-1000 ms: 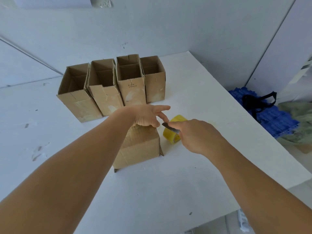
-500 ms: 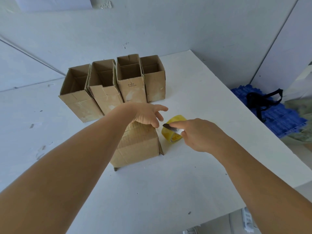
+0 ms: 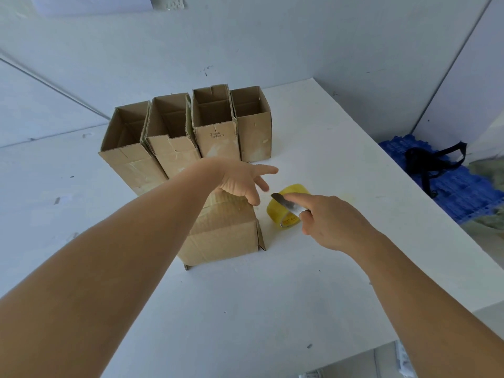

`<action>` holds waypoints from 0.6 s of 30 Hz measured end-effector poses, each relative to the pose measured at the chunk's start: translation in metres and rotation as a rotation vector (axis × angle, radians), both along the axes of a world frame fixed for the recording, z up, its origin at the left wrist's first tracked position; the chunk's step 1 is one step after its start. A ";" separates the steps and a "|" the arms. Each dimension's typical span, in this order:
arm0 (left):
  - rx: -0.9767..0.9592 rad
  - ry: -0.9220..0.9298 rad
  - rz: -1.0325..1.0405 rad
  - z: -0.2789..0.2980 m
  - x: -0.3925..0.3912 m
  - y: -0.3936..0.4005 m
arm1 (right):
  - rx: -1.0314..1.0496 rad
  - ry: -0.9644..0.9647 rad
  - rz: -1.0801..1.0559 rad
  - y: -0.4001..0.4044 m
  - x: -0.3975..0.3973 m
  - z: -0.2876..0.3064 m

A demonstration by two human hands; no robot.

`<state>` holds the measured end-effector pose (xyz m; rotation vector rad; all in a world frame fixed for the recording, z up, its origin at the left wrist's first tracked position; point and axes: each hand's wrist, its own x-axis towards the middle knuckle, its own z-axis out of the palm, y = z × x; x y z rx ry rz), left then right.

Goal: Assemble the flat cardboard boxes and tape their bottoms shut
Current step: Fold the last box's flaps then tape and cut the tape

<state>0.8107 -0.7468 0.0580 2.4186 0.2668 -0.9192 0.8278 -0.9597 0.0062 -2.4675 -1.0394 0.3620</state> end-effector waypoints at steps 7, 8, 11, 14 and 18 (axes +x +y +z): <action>0.104 0.036 -0.017 0.000 0.004 0.000 | 0.238 0.144 -0.241 0.010 0.001 -0.019; 0.101 0.038 -0.023 0.001 0.004 0.000 | 0.238 0.151 -0.231 0.012 0.000 -0.021; 0.016 0.025 -0.034 0.005 0.004 -0.001 | 0.237 0.143 -0.208 0.013 0.000 -0.023; -0.053 -0.014 -0.043 0.005 0.004 -0.002 | 0.235 0.101 -0.212 0.009 0.003 -0.022; -0.101 -0.032 -0.014 0.001 0.004 0.001 | 0.216 0.077 -0.203 -0.005 0.009 -0.012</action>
